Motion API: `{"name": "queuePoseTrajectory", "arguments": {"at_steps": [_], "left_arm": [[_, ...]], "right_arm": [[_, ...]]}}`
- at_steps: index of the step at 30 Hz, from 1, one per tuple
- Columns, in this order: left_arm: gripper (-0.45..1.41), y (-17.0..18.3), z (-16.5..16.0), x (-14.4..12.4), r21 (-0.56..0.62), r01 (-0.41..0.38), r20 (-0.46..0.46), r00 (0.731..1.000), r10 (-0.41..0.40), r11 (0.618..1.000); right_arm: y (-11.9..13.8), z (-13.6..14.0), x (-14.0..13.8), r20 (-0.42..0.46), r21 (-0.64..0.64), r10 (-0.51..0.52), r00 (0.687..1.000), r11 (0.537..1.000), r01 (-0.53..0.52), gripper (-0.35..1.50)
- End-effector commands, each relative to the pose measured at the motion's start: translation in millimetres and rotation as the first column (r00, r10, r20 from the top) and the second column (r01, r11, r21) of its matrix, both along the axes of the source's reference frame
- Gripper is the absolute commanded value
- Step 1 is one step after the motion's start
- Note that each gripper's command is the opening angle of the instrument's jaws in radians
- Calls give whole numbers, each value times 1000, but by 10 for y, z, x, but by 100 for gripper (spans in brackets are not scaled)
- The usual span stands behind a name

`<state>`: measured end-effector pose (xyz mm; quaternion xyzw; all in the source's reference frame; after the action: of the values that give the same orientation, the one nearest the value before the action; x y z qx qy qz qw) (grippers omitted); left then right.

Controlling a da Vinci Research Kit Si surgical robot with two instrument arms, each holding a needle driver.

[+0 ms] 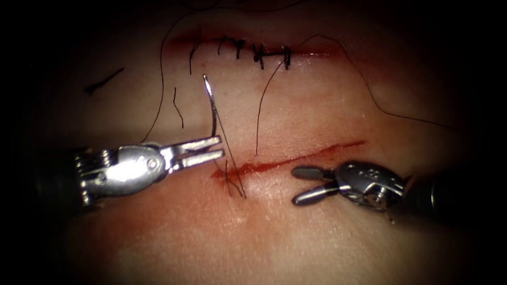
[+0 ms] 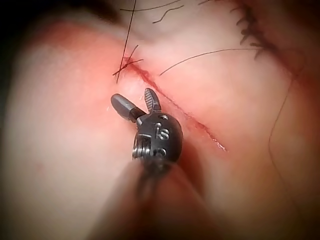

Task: Wound Closure

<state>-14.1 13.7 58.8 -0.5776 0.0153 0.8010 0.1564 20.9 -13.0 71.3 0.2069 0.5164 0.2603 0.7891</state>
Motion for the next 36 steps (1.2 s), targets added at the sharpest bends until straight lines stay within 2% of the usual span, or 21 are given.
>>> {"name": "queuePoseTrajectory", "arguments": {"at_steps": [1,4,7,13,17,21,24,27,32,36], "left_arm": [[-45,7,-2,-4,-7,11,10,1000,-11,1000],[-45,26,-25,-3,-32,37,35,999,-36,999],[-45,33,-34,-2,-36,54,63,997,-51,998],[-45,1,-18,-4,-63,37,76,997,-32,997],[-45,-5,-18,0,-58,31,73,997,-26,998],[-45,-5,-22,1,-57,28,78,997,-23,998],[-45,-6,-25,0,-56,27,80,997,-22,998],[-45,-6,-26,-2,-56,26,81,996,-21,998],[-45,-7,-26,-4,-57,24,86,996,-19,998],[-45,-8,-27,-4,-57,23,86,996,-18,998]], "right_arm": [[-15,-9,15,34,-41,-13,999,999,14,91],[-22,-19,29,85,-134,0,996,991,11,93],[-25,-23,39,124,-189,15,992,982,9,94],[-27,-10,62,195,-314,45,980,949,19,88],[-32,9,74,224,-356,49,973,934,35,83],[-46,36,82,264,-370,19,964,925,83,44],[-57,54,84,287,-374,4,958,921,108,29],[-60,60,86,293,-372,-6,956,921,120,22],[-59,59,93,288,-377,-14,958,918,127,-8],[-58,62,96,289,-380,-14,957,916,129,-20]]}}
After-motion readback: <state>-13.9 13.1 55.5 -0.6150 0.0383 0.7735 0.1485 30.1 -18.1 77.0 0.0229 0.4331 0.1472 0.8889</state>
